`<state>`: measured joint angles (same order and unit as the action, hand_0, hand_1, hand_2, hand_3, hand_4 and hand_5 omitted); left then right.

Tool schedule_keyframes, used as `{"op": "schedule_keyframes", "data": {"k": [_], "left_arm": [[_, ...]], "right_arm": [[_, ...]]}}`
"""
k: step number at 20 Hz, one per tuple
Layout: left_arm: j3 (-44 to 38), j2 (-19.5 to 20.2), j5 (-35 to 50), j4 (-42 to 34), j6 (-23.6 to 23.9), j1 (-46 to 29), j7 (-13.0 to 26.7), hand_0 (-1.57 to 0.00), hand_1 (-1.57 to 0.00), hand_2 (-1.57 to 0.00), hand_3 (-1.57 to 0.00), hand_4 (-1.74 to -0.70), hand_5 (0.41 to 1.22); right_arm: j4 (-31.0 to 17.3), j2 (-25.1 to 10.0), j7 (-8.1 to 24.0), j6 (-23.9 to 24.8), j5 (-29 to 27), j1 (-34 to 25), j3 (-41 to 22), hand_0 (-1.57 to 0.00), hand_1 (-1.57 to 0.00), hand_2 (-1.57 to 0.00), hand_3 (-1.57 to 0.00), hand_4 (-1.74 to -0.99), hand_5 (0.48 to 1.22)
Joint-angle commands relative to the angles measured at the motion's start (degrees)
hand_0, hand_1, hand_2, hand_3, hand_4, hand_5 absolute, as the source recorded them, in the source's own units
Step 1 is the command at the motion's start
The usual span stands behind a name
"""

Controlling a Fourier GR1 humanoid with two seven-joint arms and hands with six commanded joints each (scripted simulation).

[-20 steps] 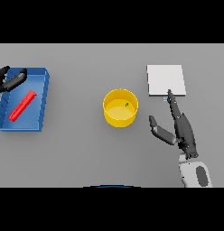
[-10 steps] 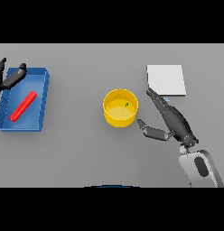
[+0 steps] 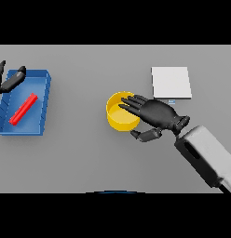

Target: Pick up the red beaker and tilt it to pour out 1 green nut into yellow bowl. Pick up the yellow bowl and place it on the metallic measuring scale.

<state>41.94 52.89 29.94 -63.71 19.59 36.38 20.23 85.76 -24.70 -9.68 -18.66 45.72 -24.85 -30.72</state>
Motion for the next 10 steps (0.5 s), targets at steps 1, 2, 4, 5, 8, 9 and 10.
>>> {"op": "schedule_keyframes", "data": {"k": [1, 2, 4, 5, 8, 9, 10], "left_arm": [[0.1, -0.1, 0.1, -0.8, 0.2, -0.1, 0.1, 0.0, 0.0, 0.0, 0.0, -0.72, 0.682], [0.0, -0.4, 0.4, -0.6, 0.1, -0.2, -0.4, 0.0, 0.0, 0.0, 0.0, -0.72, 0.684], [-0.3, -0.3, 0.5, 0.0, 0.0, -0.2, -0.4, 0.0, 0.0, 0.0, 0.0, -0.72, 0.688], [-0.3, 0.5, 0.5, -1.1, 0.2, -0.6, -0.3, 0.0, 0.0, 0.0, 0.0, -0.72, 0.687], [-0.9, 0.2, 1.3, -0.2, -0.5, -0.7, -1.1, 0.0, 0.0, 0.0, 0.0, -0.72, 0.686], [-0.7, 0.0, 1.1, -0.8, 0.0, -0.7, -1.1, 0.0, 0.0, 0.0, 0.0, -0.72, 0.688], [-0.9, 0.1, 1.5, -1.0, 0.1, -1.2, -1.6, 0.0, 0.0, 0.0, 0.0, -0.72, 0.687]], "right_arm": [[-1.5, 0.4, -0.6, -0.5, 0.9, -1.5, -1.3, 0.0, 0.0, 0.0, 0.0, -1.211, 0.704], [-2.7, 0.4, -1.8, -1.2, 1.7, -2.6, -2.5, 0.0, 0.0, 0.0, 0.0, -1.212, 0.705], [-5.2, 0.2, -2.4, -3.1, 2.9, -5.1, -4.2, 0.0, 0.0, 0.0, 0.0, -1.219, 0.705], [-6.3, 0.3, -2.2, -3.8, 3.7, -5.7, -5.1, 0.0, 0.0, 0.0, 0.0, -1.223, 0.705], [-10.5, 1.3, -2.3, -4.9, 5.6, -9.2, -7.4, 0.0, 0.0, 0.0, 0.0, -1.226, 0.702], [-12.2, 1.7, -2.6, -4.8, 6.2, -10.1, -8.0, 0.0, 0.0, 0.0, 0.0, -1.231, 0.703], [-12.6, 1.8, -2.5, -5.9, 6.4, -10.9, -8.5, 0.0, 0.0, 0.0, 0.0, -1.239, 0.705]]}}
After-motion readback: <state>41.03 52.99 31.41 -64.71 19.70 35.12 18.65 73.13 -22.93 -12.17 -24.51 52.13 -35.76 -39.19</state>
